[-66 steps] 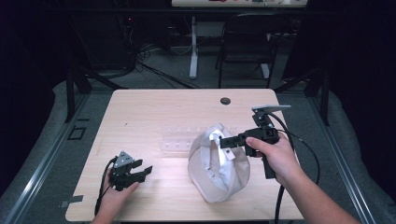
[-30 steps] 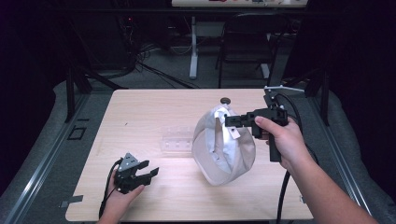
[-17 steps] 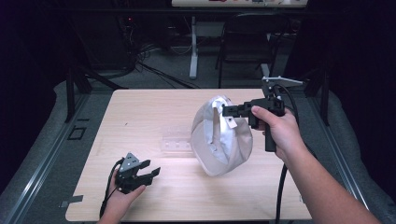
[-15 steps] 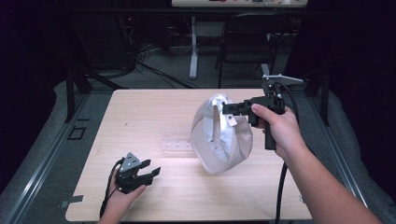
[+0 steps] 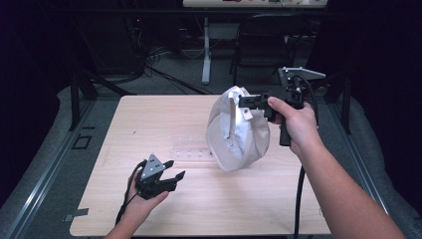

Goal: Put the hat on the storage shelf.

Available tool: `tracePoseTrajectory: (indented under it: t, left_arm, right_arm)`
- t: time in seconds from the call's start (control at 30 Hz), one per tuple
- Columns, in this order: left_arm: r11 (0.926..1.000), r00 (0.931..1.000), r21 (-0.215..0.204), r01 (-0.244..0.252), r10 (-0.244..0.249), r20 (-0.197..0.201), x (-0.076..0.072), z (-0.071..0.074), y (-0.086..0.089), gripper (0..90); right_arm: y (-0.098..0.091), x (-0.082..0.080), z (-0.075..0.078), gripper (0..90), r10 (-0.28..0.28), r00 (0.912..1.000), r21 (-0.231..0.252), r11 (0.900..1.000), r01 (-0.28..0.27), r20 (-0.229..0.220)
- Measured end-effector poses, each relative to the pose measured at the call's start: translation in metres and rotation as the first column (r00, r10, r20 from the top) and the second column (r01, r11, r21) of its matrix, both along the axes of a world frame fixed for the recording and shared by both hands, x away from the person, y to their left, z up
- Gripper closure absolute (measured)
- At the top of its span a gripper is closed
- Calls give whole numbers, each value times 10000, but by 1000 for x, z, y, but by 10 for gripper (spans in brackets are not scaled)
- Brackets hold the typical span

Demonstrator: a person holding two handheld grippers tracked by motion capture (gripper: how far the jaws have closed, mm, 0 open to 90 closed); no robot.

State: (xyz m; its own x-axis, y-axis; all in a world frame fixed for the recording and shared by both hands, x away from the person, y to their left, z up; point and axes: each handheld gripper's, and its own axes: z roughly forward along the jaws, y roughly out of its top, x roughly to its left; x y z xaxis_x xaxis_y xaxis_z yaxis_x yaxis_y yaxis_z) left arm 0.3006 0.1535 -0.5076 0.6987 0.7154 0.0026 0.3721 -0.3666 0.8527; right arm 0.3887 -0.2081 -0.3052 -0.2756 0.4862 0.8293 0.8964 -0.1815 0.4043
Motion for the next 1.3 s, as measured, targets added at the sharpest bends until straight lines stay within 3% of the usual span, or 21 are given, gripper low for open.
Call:
tracePoseTrajectory:
  t: [0.13, 0.27, 0.37, 0.5, 0.73, 0.83, 0.93, 1.0, 1.3]
  left_arm:
    - [9992, 9992, -120, 388, -387, 77, 6, 10, -25, 390]
    - [9945, 9938, 128, 1039, -1044, 392, 8, 22, -54, 369]
    - [9906, 9895, 563, 1247, -1284, 668, 8, 26, -73, 365]
    - [9883, 9906, 1007, 1147, -1214, 628, 12, 24, -90, 365]
    - [9901, 9918, 1023, 959, -1038, 748, 16, 27, -112, 366]
    - [9857, 9892, 1363, 989, -1122, 942, 14, 30, -125, 410]
    - [9781, 9880, 2019, 509, -789, 1329, 15, 31, -130, 462]
    - [9746, 9897, 2235, 170, -482, 1348, 16, 31, -129, 530]
    - [9810, 9903, 1914, 317, -568, 1271, 22, 32, -112, 733]
  right_arm:
    - [1, 6, 2, 820, -160, 9999, 8, 9999, 160, -22]
    - [3, 12, 3, 820, -345, 9994, 178, 9992, 344, 43]
    - [6, 16, 2, 820, -439, 9990, 192, 9989, 439, 20]
    - [9, 21, 3, 820, -537, 9986, 278, 9982, 537, -6]
    - [13, 25, 8, 820, -629, 9979, 426, 9971, 623, 130]
    - [14, 25, 9, 820, -738, 9972, 450, 9963, 732, 114]
    - [15, 25, 10, 820, -722, 9972, 400, 9966, 714, 171]
    - [17, 24, 11, 819, -673, 9975, 382, 9971, 665, 192]
    - [21, 23, 14, 819, -608, 9978, 308, 9977, 599, 270]
